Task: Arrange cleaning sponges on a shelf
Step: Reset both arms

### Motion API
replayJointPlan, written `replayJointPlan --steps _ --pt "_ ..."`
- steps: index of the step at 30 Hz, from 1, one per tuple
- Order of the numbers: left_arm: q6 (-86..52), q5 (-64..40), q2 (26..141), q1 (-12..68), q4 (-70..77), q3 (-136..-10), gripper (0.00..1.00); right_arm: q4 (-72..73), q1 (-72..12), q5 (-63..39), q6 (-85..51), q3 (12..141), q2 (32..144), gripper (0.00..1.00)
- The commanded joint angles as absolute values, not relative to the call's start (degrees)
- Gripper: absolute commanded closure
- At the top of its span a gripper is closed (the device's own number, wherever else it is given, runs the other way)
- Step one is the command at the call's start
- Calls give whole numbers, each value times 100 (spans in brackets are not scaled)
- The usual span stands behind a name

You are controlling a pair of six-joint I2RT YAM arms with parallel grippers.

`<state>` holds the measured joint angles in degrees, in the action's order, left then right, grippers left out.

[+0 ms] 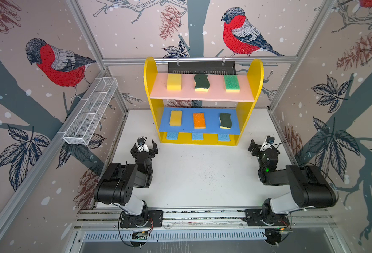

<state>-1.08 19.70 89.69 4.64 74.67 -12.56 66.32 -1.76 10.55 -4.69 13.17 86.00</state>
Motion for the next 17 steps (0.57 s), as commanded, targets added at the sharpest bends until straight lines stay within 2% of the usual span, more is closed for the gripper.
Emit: replayJointPlan --steps 1,17 --pt "-70 1995 8970 466 7728 -1257 2 6882 -178 1059 -448 1336 8606 0" --pt "-80 1979 8974 466 7715 -1259 2 6877 -176 1056 -448 1336 8604 0"
